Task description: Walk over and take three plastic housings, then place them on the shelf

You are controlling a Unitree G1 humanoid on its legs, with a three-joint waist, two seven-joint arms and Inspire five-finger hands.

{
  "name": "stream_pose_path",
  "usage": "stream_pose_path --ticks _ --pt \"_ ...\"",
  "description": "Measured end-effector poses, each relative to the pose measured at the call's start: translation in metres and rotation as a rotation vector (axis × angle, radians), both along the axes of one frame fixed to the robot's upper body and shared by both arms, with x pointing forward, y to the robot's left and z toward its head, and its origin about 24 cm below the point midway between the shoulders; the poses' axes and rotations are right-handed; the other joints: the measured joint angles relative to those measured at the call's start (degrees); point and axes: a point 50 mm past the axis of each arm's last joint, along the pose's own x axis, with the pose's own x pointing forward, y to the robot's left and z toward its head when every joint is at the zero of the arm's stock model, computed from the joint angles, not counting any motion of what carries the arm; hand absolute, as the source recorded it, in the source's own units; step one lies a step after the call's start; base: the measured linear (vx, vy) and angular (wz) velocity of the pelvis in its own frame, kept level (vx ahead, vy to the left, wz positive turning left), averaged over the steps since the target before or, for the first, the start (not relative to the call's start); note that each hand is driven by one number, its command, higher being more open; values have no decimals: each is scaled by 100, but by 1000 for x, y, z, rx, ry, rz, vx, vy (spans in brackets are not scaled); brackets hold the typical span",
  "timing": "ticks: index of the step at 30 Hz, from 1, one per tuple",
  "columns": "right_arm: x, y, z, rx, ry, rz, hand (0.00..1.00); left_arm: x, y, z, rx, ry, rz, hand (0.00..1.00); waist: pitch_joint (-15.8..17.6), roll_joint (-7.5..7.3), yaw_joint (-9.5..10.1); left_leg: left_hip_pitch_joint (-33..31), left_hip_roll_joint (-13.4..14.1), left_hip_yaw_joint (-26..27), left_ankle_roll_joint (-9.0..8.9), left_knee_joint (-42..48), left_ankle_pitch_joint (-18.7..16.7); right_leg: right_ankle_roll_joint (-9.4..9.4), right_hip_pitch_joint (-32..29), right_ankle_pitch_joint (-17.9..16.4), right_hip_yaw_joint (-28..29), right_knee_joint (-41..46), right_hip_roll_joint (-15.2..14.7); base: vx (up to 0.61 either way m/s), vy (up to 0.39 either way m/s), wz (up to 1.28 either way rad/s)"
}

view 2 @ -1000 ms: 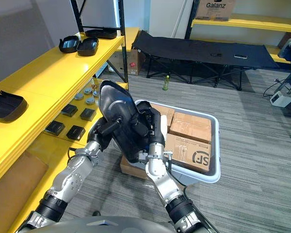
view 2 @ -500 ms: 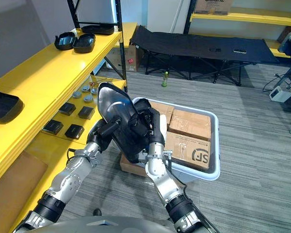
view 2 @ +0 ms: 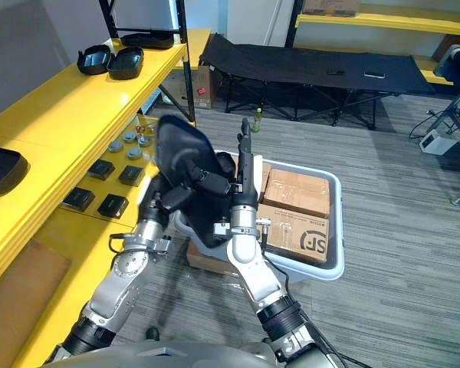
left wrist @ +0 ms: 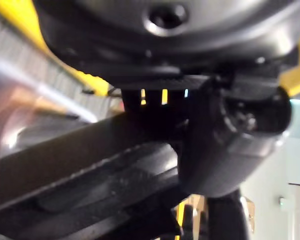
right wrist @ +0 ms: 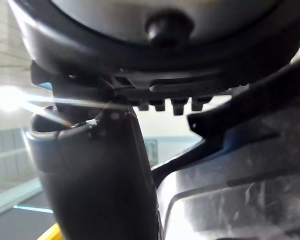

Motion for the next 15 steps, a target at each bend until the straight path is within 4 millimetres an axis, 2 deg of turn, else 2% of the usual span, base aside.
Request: stream_pose_path --ticks 4,7,12,15 --pt "-14 -9 -15 49 72 -38 100 -3 37 12 135 -105 266 0 15 -16 23 2 0 -57 1 -1 -38 1 -11 -108 -68 94 -13 -11 -1 8" --pt "-20 -22 -25 61 121 -97 100 -8 56 10 187 -112 411 0 35 -48 62 -3 -4 -60 -9 0 -51 7 -11 -123 -79 93 -16 0 0 0" --pt "-25 -38 -34 144 176 -134 100 -14 62 3 224 -86 479 0 86 -130 20 -9 -4 -23 -15 1 -65 8 -46 -124 -75 94 -19 2 3 -3" --pt "-31 -42 -33 247 169 -49 100 -15 59 2 215 -73 479 0 87 -129 -11 -10 -3 -3 -4 2 -79 11 -74 -127 -60 96 -20 1 4 -6"
